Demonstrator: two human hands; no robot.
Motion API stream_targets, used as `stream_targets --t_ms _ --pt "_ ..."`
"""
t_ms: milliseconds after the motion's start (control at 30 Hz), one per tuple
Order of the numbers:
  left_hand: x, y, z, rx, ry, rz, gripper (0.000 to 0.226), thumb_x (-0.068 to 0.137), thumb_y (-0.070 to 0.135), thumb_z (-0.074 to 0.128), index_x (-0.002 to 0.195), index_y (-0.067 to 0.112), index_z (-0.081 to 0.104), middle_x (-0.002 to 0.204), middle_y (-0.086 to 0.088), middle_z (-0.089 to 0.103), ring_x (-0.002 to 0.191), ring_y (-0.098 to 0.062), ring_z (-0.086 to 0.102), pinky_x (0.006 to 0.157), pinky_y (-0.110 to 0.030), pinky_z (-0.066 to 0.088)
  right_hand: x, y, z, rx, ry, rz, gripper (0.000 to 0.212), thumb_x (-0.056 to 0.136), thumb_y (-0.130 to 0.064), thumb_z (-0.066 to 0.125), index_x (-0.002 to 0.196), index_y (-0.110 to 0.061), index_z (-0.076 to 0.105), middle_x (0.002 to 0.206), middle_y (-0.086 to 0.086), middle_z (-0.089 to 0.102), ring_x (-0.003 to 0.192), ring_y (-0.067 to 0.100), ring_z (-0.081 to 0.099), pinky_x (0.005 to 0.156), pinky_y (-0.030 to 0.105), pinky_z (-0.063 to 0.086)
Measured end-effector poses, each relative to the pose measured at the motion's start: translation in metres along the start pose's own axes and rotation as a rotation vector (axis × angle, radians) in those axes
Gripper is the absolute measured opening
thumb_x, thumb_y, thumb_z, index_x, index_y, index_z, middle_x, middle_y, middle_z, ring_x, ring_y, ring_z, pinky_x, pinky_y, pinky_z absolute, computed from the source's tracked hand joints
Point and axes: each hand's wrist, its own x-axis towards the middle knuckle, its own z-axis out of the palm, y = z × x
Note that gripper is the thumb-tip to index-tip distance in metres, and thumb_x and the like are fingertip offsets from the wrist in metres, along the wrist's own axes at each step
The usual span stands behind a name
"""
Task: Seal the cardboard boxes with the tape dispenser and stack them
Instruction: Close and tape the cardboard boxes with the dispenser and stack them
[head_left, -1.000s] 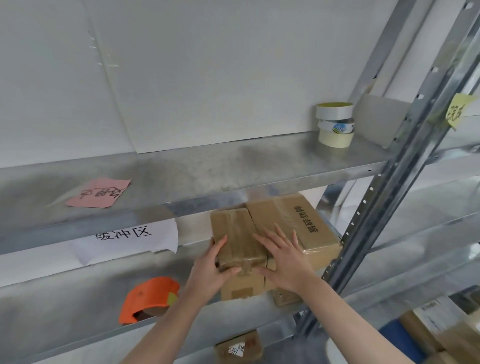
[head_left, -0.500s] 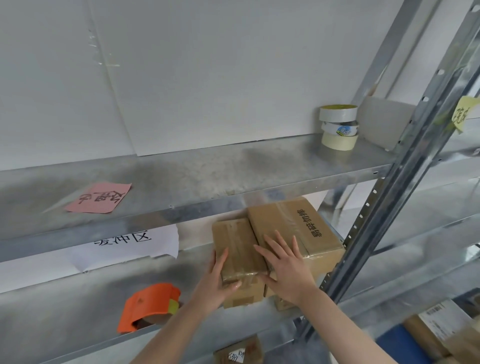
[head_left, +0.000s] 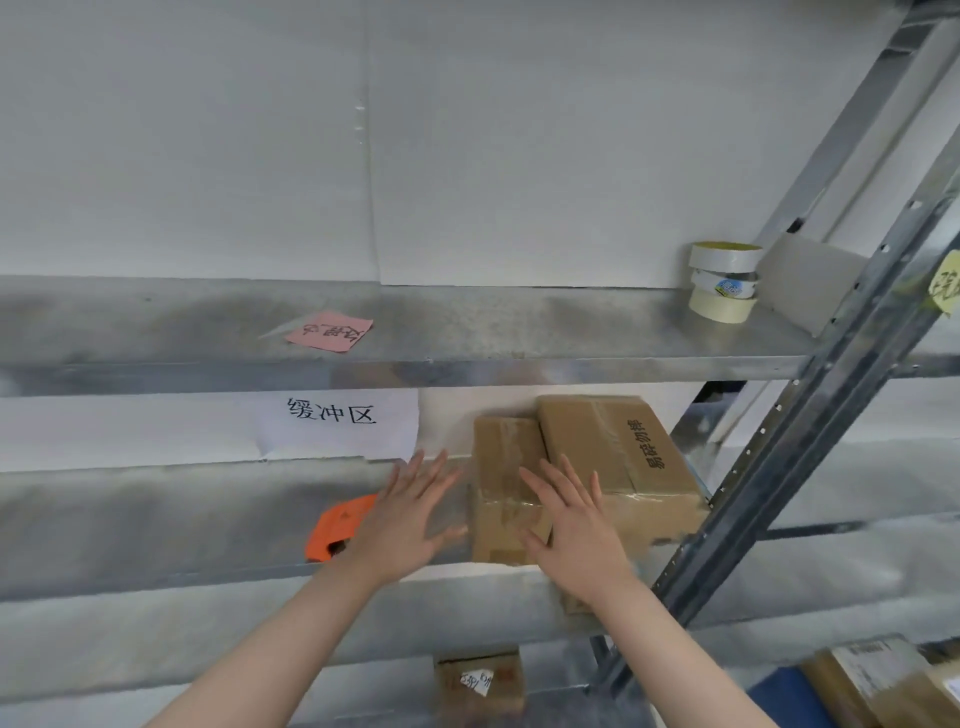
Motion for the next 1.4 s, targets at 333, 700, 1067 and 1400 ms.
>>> stream_targets --t_ms 333,700,1067,1400 --pt "-0.138 -0.072 -0.067 0.187 0.072 -0.081 0.079 0.085 0.075 0.009 0.152 0.032 0.015 0.159 0.012 -0.006 0.146 -0.016 -0.017 0.117 -0.037 -0.011 -0.019 -0.131 0.006 -0.020 0.023 -0.186 0.075 0.083 -0.069 0.027 0.147 -0.031 0.036 0.157 -0.001 0.031 0.150 0.023 0.005 0.119 0.048 -0.004" --pt "-0.370 -0.276 -0.160 0.202 0.080 -0.325 0.080 0.084 0.073 0.011 0.152 0.031 0.011 0.160 0.008 0.003 0.148 -0.015 0.005 0.118 -0.028 0.005 0.008 -0.410 0.093 0.098 -0.010 -0.320 0.083 0.078 -0.075 0.018 0.150 -0.035 0.028 0.160 -0.004 0.022 0.151 0.019 0.000 0.120 0.045 -0.001" --pt "-0.537 -0.462 -0.234 0.274 0.165 -0.557 0.071 0.094 0.063 0.025 0.152 0.032 0.000 0.156 0.013 -0.009 0.145 -0.007 -0.010 0.115 -0.026 -0.013 0.066 -0.665 0.159 0.114 -0.123 -0.506 0.087 0.077 -0.076 0.009 0.153 -0.035 0.015 0.163 -0.007 0.009 0.150 0.017 -0.010 0.119 0.043 -0.009" --pt "-0.598 -0.624 -0.271 0.219 0.187 -0.759 0.075 0.088 0.069 0.025 0.152 0.035 0.005 0.157 0.014 0.001 0.147 -0.009 0.005 0.117 -0.030 -0.001 0.153 -0.838 0.234 0.065 -0.142 -0.615 0.086 0.077 -0.075 0.003 0.154 -0.035 0.008 0.164 -0.005 0.003 0.150 0.020 -0.012 0.119 0.049 -0.007"
